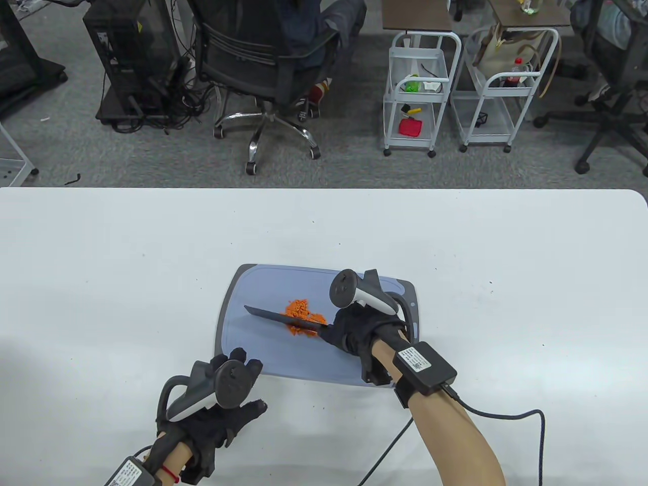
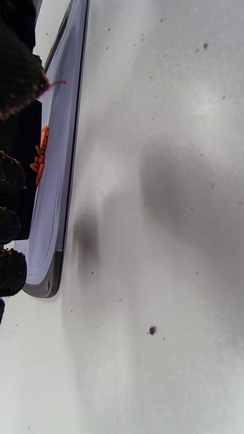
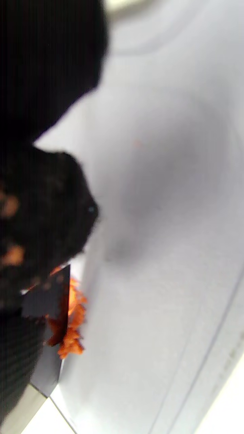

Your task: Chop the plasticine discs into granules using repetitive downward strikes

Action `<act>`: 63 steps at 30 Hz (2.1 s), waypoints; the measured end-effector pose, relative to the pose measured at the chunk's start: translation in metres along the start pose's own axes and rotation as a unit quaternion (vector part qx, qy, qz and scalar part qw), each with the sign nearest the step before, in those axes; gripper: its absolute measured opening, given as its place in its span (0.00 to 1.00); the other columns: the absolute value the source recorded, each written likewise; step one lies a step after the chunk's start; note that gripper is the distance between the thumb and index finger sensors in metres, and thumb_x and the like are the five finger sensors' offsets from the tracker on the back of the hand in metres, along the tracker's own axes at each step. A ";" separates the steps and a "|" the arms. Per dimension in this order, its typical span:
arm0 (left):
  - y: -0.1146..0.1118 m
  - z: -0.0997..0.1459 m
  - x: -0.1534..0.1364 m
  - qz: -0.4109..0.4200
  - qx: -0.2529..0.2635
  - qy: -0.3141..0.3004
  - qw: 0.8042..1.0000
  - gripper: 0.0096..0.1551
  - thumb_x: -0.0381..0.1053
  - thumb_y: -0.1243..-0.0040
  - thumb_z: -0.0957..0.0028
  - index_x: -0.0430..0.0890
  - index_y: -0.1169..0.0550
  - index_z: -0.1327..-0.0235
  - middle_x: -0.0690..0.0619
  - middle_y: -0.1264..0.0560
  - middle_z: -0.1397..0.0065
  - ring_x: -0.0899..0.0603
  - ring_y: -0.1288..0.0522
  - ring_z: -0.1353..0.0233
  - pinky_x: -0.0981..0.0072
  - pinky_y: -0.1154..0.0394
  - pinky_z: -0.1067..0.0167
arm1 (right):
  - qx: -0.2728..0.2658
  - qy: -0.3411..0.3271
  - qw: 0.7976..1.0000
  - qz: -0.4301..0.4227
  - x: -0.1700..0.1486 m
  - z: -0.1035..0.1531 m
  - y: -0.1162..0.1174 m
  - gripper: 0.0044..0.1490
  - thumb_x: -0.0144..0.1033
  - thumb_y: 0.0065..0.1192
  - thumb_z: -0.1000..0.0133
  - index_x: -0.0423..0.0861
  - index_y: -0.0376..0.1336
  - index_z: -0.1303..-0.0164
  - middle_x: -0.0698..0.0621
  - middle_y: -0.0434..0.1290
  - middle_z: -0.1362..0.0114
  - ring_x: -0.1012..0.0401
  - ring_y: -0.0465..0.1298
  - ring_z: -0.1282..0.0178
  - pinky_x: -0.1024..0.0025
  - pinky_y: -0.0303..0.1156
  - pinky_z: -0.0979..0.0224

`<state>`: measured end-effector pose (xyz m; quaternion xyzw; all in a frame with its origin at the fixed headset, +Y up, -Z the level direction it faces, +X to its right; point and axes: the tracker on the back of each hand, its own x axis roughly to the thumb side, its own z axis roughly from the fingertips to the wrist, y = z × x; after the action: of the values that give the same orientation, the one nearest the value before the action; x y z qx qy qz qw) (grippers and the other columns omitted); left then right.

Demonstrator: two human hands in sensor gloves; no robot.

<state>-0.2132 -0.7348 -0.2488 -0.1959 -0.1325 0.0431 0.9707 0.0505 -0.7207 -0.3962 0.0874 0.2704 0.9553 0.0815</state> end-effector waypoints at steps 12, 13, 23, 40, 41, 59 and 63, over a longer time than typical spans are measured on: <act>0.004 0.003 -0.002 0.001 0.010 0.000 1.000 0.49 0.73 0.53 0.54 0.57 0.42 0.17 0.43 0.51 0.08 0.27 0.44 0.15 0.31 0.47 0.24 | 0.021 -0.010 1.000 -0.014 0.001 -0.016 0.018 0.45 0.72 0.65 0.53 0.38 0.79 0.61 0.53 0.84 0.80 0.50 0.85 0.92 0.45 0.81 0.74; 0.004 0.002 -0.002 0.001 0.008 0.000 1.000 0.49 0.73 0.53 0.54 0.57 0.42 0.17 0.44 0.51 0.09 0.27 0.44 0.15 0.31 0.47 0.24 | 0.023 -0.013 0.999 -0.023 0.001 -0.018 0.021 0.45 0.72 0.66 0.54 0.38 0.79 0.62 0.53 0.84 0.80 0.49 0.85 0.92 0.44 0.81 0.74; 0.003 0.001 -0.004 0.009 0.003 0.004 1.000 0.49 0.73 0.53 0.54 0.57 0.42 0.17 0.43 0.51 0.09 0.27 0.44 0.15 0.31 0.47 0.24 | 0.032 0.008 0.999 -0.013 0.001 -0.006 0.011 0.44 0.71 0.65 0.50 0.36 0.79 0.62 0.52 0.84 0.81 0.49 0.85 0.93 0.44 0.81 0.74; 0.003 0.000 -0.001 0.005 0.004 -0.002 1.000 0.49 0.73 0.53 0.54 0.57 0.42 0.17 0.44 0.50 0.08 0.27 0.44 0.15 0.31 0.47 0.24 | 0.016 0.005 0.997 -0.071 -0.013 -0.015 0.027 0.46 0.71 0.66 0.54 0.35 0.78 0.61 0.52 0.84 0.81 0.50 0.85 0.94 0.44 0.81 0.75; 0.002 -0.001 -0.001 0.004 0.001 -0.001 1.000 0.49 0.73 0.53 0.54 0.57 0.42 0.17 0.44 0.50 0.09 0.27 0.44 0.15 0.31 0.47 0.24 | 0.009 0.007 0.998 -0.063 -0.011 -0.013 0.027 0.46 0.71 0.66 0.54 0.36 0.78 0.61 0.52 0.84 0.81 0.50 0.85 0.94 0.44 0.82 0.75; 0.005 0.000 -0.012 0.013 0.025 0.017 0.999 0.50 0.73 0.53 0.54 0.56 0.43 0.17 0.43 0.54 0.09 0.27 0.45 0.14 0.31 0.48 0.24 | 0.038 0.031 0.996 -0.077 -0.042 0.030 0.000 0.48 0.72 0.62 0.50 0.35 0.78 0.56 0.52 0.85 0.77 0.51 0.85 0.93 0.46 0.81 0.76; 0.003 -0.003 -0.012 0.012 0.021 0.014 1.000 0.49 0.73 0.53 0.54 0.56 0.42 0.17 0.43 0.54 0.09 0.28 0.46 0.14 0.32 0.48 0.23 | 0.032 0.017 0.993 -0.116 -0.047 0.050 -0.011 0.49 0.71 0.60 0.50 0.35 0.76 0.50 0.52 0.85 0.74 0.52 0.85 0.91 0.47 0.81 0.76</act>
<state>-0.2238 -0.7347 -0.2551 -0.1775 -0.1153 0.0552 0.9758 0.1075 -0.6956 -0.3658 0.0417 0.3102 0.9318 0.1840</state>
